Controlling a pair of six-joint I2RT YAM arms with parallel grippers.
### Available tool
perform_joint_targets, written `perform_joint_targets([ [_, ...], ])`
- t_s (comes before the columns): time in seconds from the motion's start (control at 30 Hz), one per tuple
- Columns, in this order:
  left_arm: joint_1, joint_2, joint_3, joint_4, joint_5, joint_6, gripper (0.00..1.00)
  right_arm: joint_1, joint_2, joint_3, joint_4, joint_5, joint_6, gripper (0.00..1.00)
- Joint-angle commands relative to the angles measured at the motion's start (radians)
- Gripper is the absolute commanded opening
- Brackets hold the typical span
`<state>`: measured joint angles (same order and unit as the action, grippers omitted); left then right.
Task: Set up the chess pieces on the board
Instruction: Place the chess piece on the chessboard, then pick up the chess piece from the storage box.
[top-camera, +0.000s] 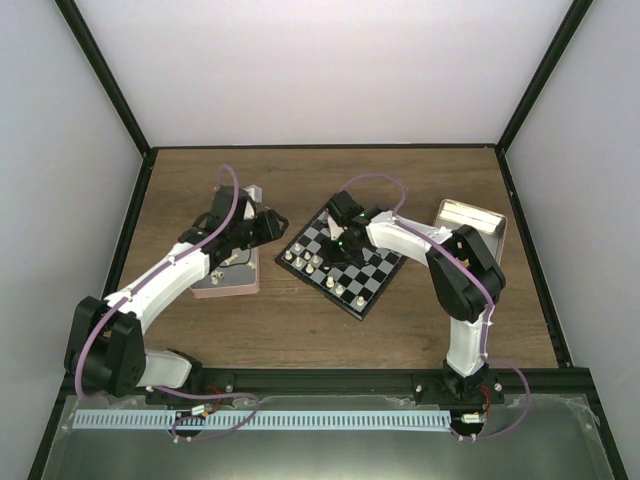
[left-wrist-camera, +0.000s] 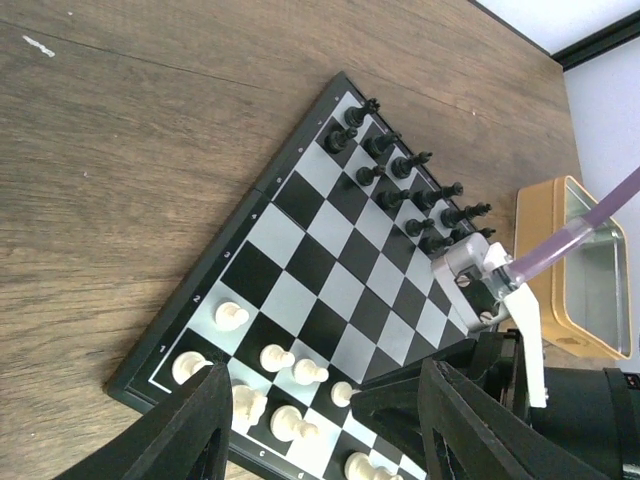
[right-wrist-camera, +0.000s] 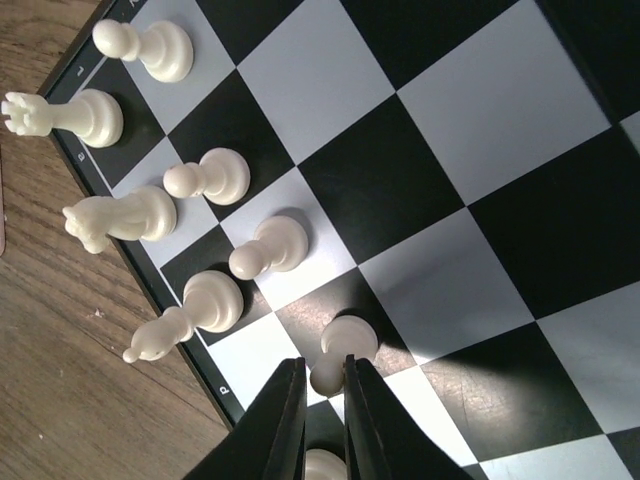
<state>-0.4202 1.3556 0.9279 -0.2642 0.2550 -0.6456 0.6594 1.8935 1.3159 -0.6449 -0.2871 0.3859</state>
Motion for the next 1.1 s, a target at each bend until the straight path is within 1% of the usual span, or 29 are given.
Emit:
perform_joint_targets([
  [0.0,0.007,-0.014,-0.016,-0.002,-0.022,0.014,0.53,0.007,0.015,0.013,0.033,0.029,0.014,0.13],
  [0.17,0.012,-0.038,-0.021,-0.025,-0.082,0.008,0.53,0.007,0.011,0.015,0.050,0.012,0.021,0.13],
  [0.33,0.029,-0.079,-0.047,-0.061,-0.168,-0.006,0.56,0.007,-0.009,0.014,0.048,0.006,0.022,0.21],
  [0.43,0.048,-0.104,-0.061,-0.095,-0.229,-0.020,0.57,0.006,-0.035,0.015,0.047,0.028,0.027,0.26],
  [0.5,0.062,-0.126,-0.078,-0.115,-0.285,-0.031,0.58,0.007,-0.058,0.012,0.050,0.057,0.039,0.30],
  [0.63,0.099,-0.157,-0.139,-0.138,-0.338,-0.034,0.65,0.006,-0.124,-0.011,0.070,0.148,0.073,0.41],
  [0.7,0.119,-0.149,-0.170,-0.144,-0.346,-0.021,0.67,0.006,-0.151,-0.026,0.081,0.187,0.089,0.43],
  [0.83,0.150,-0.097,-0.198,-0.154,-0.328,0.011,0.68,0.008,-0.195,-0.046,0.103,0.231,0.113,0.45],
  [0.93,0.163,-0.036,-0.184,-0.162,-0.329,0.050,0.68,0.006,-0.224,-0.058,0.115,0.247,0.120,0.45],
  [1.07,0.172,0.051,-0.141,-0.177,-0.365,0.094,0.69,0.007,-0.255,-0.080,0.131,0.247,0.120,0.45],
])
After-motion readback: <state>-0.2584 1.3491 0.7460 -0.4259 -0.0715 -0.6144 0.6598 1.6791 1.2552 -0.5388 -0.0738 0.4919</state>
